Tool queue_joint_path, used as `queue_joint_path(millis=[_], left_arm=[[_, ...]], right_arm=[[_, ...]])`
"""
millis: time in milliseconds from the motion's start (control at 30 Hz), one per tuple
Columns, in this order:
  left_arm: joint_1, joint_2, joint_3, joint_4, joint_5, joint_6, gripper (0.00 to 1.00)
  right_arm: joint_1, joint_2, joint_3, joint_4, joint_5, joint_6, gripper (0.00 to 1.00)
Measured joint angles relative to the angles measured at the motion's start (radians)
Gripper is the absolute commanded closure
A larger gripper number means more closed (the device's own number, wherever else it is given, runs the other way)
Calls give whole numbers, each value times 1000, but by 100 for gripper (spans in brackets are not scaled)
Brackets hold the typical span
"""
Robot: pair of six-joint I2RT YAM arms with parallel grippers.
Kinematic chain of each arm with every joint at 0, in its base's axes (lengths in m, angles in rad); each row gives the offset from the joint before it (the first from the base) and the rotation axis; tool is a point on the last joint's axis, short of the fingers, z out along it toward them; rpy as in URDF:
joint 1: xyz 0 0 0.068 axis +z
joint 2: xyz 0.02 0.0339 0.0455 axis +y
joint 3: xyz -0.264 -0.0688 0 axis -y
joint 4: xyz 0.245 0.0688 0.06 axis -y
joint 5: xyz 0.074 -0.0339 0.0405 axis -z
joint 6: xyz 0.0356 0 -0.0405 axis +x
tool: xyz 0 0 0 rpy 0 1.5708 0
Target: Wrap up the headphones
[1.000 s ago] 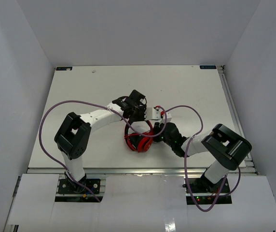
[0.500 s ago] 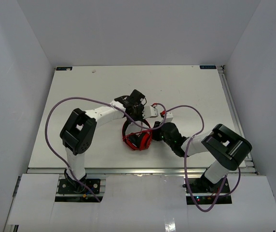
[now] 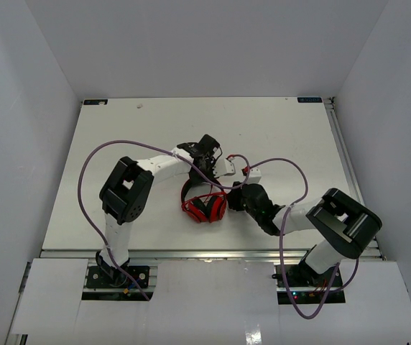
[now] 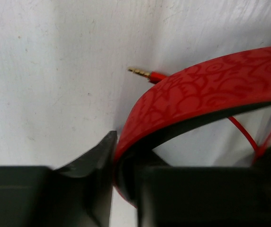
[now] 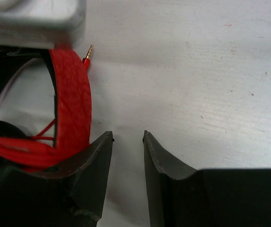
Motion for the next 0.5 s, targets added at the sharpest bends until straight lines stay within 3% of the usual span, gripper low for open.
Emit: queue_joint_path(millis=[167, 233, 333, 467, 500], left_arm=[[-1, 4, 3, 8, -43, 1, 51], [1, 4, 5, 8, -50, -2, 36], [6, 5, 15, 10, -56, -8, 27], [15, 5, 24, 14, -47, -27, 3], [18, 4, 25, 18, -44, -32, 2]], right_arm=[[-2, -41, -27, -26, 17, 0, 59], [-3, -63, -37, -43, 27, 0, 58], [-4, -103, -52, -76, 39, 0, 57], [-4, -191, -72, -131, 55, -3, 57], [-4, -220, -76, -144, 56, -5, 57]])
